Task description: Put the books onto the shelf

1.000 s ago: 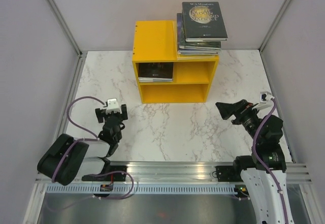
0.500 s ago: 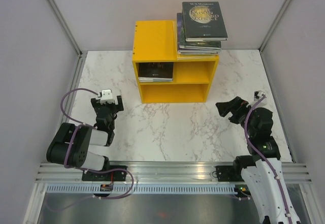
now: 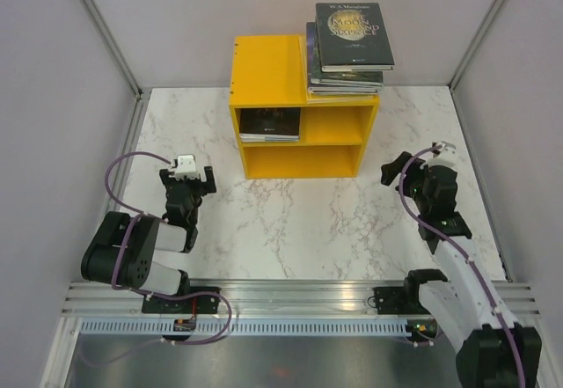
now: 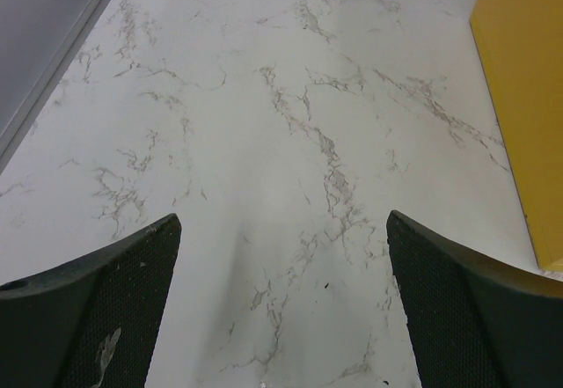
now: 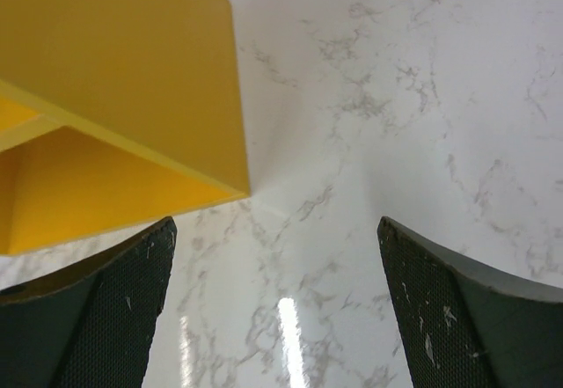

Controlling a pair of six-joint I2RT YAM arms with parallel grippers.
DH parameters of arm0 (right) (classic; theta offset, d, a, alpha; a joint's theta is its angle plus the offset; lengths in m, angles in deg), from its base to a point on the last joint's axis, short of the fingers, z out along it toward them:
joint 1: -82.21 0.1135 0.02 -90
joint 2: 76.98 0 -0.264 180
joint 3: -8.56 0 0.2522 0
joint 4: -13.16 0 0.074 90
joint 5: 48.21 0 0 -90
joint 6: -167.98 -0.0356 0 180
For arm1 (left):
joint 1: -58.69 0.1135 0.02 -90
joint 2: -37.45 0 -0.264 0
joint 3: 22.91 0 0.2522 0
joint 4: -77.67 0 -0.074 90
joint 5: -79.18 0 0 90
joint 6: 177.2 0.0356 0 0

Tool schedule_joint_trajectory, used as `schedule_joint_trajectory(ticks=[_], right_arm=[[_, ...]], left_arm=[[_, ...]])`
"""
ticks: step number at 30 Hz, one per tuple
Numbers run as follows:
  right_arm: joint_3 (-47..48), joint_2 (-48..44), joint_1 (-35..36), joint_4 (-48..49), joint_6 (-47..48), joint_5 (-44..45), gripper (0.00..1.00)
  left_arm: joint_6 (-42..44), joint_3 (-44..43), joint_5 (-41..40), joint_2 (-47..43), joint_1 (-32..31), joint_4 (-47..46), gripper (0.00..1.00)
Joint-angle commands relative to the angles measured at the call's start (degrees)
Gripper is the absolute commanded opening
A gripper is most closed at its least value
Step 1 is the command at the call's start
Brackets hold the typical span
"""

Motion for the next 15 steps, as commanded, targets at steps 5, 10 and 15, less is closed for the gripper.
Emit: schedule_joint_trajectory(ticks=[5,10,15], right_arm=[[-8.9,18.0,-0.1,34.4,13.4,9.1,0.98],[-11.4,24.6,-0.3,50.2,20.1,9.8,0.98],[-14.9,33.4,-0.5,63.8,20.5,9.4,0.98]], left_arm=[[-1.5,-1.1,0.2,0.0,0.3,-3.5,1.00],[-1.5,-1.2,0.2,0.0,0.3,-3.4,1.00],[-1.4,-1.2,0.2,0.0,0.3,-3.4,1.00]])
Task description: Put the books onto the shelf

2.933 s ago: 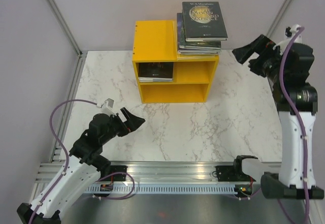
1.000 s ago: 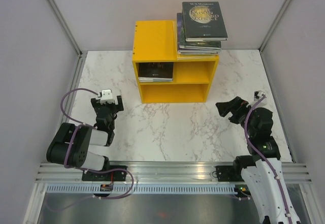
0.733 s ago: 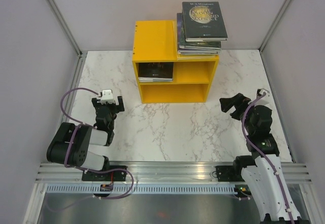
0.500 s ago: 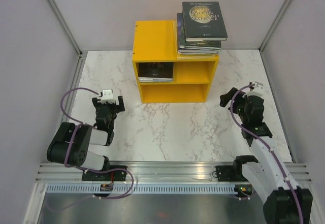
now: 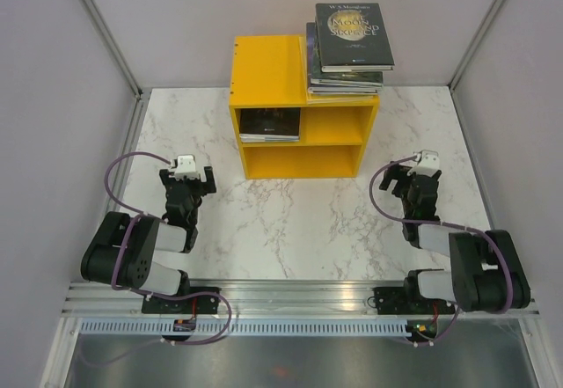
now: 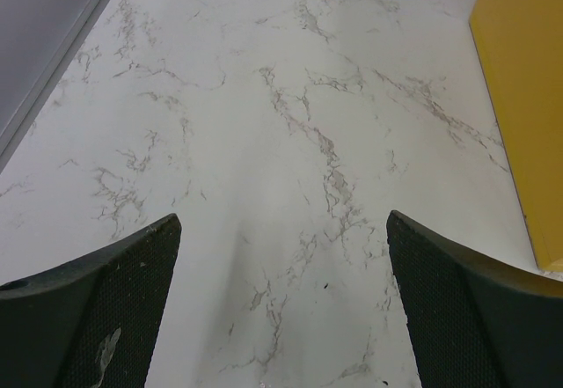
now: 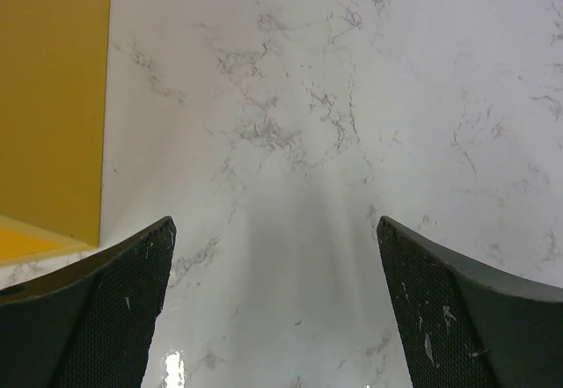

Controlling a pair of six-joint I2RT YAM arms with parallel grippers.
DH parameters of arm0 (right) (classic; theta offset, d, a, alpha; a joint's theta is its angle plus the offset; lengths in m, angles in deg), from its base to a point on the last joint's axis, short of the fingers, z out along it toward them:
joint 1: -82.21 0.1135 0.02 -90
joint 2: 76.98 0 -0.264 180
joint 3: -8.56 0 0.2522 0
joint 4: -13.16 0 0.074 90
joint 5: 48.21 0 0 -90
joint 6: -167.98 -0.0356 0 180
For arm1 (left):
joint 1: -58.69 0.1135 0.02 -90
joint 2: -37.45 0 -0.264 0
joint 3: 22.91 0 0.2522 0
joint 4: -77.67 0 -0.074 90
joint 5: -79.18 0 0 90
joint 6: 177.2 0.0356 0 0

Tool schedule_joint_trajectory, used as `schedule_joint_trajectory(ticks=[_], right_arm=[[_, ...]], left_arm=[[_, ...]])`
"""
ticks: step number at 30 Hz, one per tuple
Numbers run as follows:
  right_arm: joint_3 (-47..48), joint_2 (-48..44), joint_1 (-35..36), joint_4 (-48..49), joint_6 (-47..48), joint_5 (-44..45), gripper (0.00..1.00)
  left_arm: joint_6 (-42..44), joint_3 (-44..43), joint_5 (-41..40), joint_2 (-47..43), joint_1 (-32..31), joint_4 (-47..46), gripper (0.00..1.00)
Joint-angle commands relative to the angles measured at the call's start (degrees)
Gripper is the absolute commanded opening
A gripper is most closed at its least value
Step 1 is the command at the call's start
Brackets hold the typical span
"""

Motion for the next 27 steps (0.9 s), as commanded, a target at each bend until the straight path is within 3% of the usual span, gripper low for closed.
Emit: schedule_joint_trajectory(ticks=[1,7,9,10,12,13,14,17,19,27], right_arm=[[-0.3,2.7,-0.4,13.2,4.1,-2.4,0.98],[8.6,10.3,-0.2,6.2,7.2,-6.9,0.98],[7.0,14.7,-0.6,15.2,7.2,-7.3,0.98],[5.4,13.0,-0.2,11.2,8.0,-6.7,0.98],[1.6,13.8,0.0,18.5,8.0,-6.1,0.98],[-0.9,14.7,0.0,30.2,7.2,-5.5,0.98],[-2.8,15.4,0.0,33.1,7.3,-5.5,0.98],[-3.4,15.3,0.2,32.5,8.4,-7.3,0.98],[-0.5,14.4,0.3,24.6,9.4,-9.2,0.98],[-0.3,14.8,0.2,26.1,8.9,-8.7,0.98]], left_arm=[[-1.4,-1.0,0.1,-0.1,0.4,-3.4,1.00],[-1.4,-1.0,0.1,0.1,0.3,-3.4,1.00],[-1.4,-1.0,0.2,0.0,0.4,-3.4,1.00],[-1.4,-0.9,0.1,0.0,0.4,-3.4,1.00],[-1.3,-0.9,0.1,0.0,0.3,-3.4,1.00],[-1.4,-1.0,0.1,0.0,0.3,-3.4,1.00],[-1.4,-1.0,0.2,0.0,0.4,-3.4,1.00],[-1.4,-1.0,0.1,0.1,0.4,-3.4,1.00],[-1.4,-0.9,0.1,0.0,0.4,-3.4,1.00],[-1.4,-1.0,0.1,0.0,0.3,-3.5,1.00]])
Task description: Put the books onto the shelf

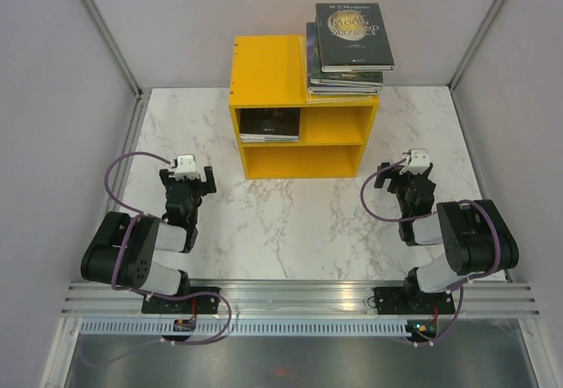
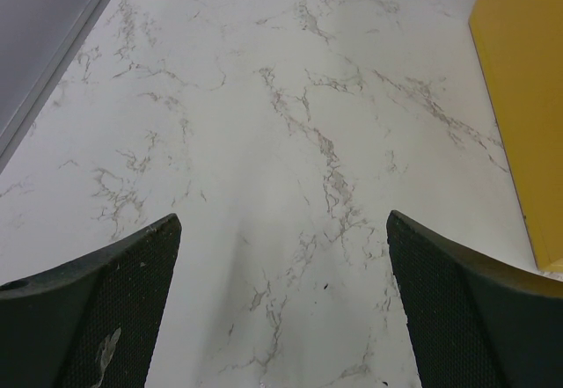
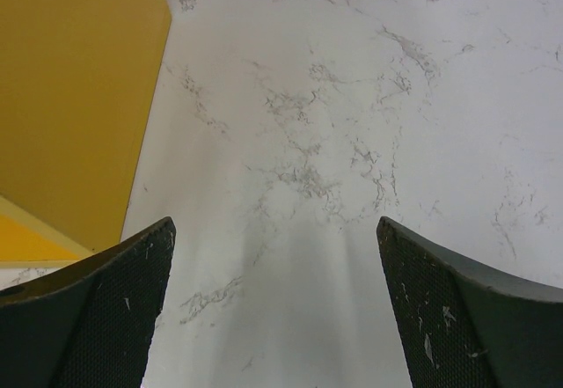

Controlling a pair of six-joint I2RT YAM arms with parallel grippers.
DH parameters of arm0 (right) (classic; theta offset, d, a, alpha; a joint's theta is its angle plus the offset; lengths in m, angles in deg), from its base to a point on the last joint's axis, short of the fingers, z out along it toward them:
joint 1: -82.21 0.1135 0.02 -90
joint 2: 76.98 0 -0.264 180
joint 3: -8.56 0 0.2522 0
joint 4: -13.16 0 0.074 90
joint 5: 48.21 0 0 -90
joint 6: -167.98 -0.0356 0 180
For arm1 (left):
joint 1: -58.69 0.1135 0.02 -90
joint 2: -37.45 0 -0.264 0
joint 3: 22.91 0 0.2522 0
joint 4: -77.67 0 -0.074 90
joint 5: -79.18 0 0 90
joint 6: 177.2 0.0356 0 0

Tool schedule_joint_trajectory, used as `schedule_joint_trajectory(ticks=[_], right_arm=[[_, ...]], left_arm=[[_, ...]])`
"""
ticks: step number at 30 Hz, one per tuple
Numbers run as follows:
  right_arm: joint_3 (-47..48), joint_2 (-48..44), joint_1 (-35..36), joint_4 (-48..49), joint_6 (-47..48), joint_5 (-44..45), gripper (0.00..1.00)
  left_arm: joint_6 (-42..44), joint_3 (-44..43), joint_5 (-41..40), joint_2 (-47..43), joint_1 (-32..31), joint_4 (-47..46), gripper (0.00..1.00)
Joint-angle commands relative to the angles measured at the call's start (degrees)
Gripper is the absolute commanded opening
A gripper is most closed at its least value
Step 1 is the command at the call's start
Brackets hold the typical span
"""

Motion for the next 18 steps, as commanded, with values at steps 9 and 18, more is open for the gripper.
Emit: schedule_joint_trajectory(ticks=[9,18], right_arm=[[1.2,0.3,0.1,2.6,0.8,-1.5,0.98],[1.5,0.3,0.1,2.4,0.7,-1.5,0.98]], left_arm=[[-1.4,-0.9,0.0,0.1,0.4,-3.5,1.00],[-1.4,-1.0,0.0,0.0,0.4,-3.5,1.00]])
